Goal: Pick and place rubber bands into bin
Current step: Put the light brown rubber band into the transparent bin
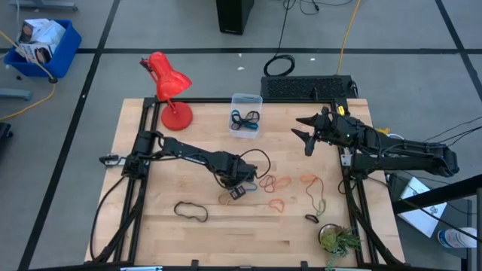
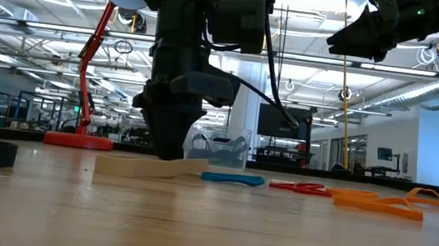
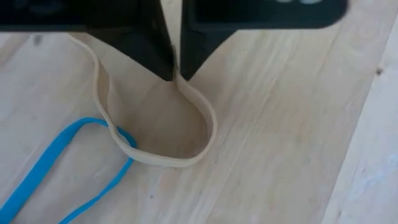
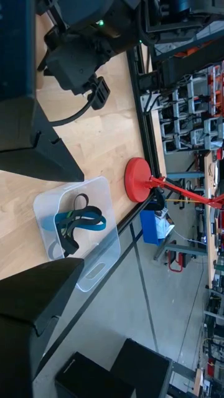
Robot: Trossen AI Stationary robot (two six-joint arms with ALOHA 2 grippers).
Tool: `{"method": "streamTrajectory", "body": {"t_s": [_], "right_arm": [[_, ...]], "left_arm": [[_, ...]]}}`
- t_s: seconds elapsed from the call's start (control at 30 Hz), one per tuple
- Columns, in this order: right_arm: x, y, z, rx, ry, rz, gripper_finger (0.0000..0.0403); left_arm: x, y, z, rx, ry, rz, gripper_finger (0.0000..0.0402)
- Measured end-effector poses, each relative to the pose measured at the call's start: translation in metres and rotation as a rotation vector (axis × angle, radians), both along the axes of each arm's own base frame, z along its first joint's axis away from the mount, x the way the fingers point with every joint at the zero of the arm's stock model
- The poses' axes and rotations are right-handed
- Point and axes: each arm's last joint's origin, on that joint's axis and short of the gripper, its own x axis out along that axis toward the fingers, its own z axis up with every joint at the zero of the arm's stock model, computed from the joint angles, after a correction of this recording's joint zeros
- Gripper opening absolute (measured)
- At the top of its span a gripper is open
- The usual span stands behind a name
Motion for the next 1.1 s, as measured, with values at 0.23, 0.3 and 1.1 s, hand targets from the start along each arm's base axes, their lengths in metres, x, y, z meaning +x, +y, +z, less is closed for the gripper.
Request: {"method": "streamTrajectory", "body": {"t_s": [0.23, 0.3, 1.1], "right_arm": [[0.0, 0.0, 0.0, 0.0, 0.0, 0.0, 0.0208], [0.0, 0.0, 0.0, 0.0, 0.0, 0.0, 0.0208], [0.0, 0.0, 0.0, -0.022, 0.011, 0.003, 0.0208]], "left_arm": [[0.0, 0.002, 0.001, -0.028, -0.006, -0.014, 0.0012], [-0.001, 0.002, 0.008, -0.029, -0.017, -0.023, 0.0007], [-0.083, 0.023, 0.244, 0.469, -0.948, -0.079, 0.0005]]}}
